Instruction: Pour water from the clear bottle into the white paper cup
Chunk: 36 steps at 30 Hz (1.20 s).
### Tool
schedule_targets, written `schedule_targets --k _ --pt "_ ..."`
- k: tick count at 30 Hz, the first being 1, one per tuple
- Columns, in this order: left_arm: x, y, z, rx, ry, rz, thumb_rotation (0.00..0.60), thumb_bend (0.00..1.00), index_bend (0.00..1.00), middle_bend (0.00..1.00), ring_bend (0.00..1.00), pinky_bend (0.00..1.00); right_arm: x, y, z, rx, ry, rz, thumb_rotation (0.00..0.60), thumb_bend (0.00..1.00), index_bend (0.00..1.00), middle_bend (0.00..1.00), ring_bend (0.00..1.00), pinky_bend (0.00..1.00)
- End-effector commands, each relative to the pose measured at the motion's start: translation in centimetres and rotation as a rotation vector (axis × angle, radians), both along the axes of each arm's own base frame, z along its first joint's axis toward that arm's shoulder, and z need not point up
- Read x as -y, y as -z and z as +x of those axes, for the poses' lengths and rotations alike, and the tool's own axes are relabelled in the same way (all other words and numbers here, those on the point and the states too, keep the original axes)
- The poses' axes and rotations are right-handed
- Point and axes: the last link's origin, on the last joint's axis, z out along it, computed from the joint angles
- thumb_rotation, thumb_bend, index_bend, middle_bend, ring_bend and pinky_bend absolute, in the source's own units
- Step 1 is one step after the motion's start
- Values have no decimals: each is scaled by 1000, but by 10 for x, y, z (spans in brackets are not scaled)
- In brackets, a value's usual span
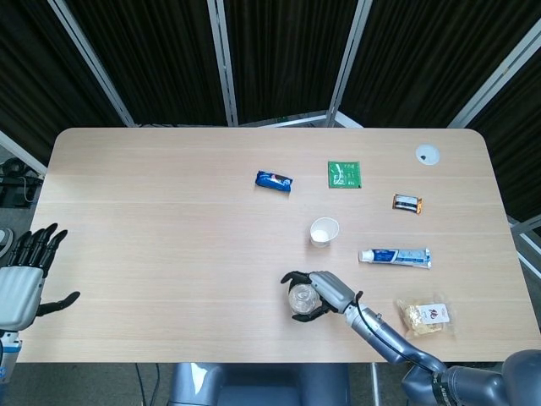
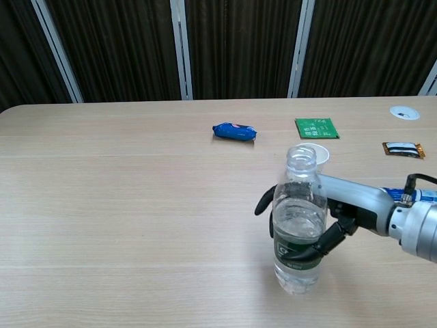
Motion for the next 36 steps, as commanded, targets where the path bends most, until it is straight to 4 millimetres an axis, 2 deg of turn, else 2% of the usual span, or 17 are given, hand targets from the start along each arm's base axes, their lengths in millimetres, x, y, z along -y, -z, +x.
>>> schedule_targets --k 1,6,9,12,17,22,25,29,36 --pt "0 -1 0 6 0 -1 600 0 16 0 0 0 0 -3 2 33 22 -12 600 345 477 596 572 465" --pt "1 -2 2 17 4 -2 600 0 16 0 0 0 0 -18 3 61 27 -57 600 426 490 608 584 474" --pt "3 -4 2 26 7 0 600 0 16 0 0 0 4 -39 1 59 19 -121 600 448 492 609 585 475" --pt "4 -7 3 35 10 1 600 0 16 0 0 0 15 -65 -9 -9 12 -223 600 467 491 609 585 476" --pt "7 -11 3 53 18 4 600 0 16 0 0 0 40 -114 -35 -236 33 -450 600 490 491 609 585 478" --pt "9 -14 6 67 33 3 600 0 16 0 0 0 56 -145 -61 -433 95 -570 600 525 488 609 585 481" --pt "10 -14 8 69 39 0 600 0 16 0 0 0 61 -152 -75 -566 115 -602 600 534 481 610 586 487" --pt "10 -13 9 70 43 -5 600 0 16 0 0 0 67 -152 -86 -686 113 -631 600 561 483 615 589 493" --pt "6 -10 7 60 30 -8 600 0 16 0 0 0 80 -142 -92 -877 70 -688 600 583 486 620 592 497"
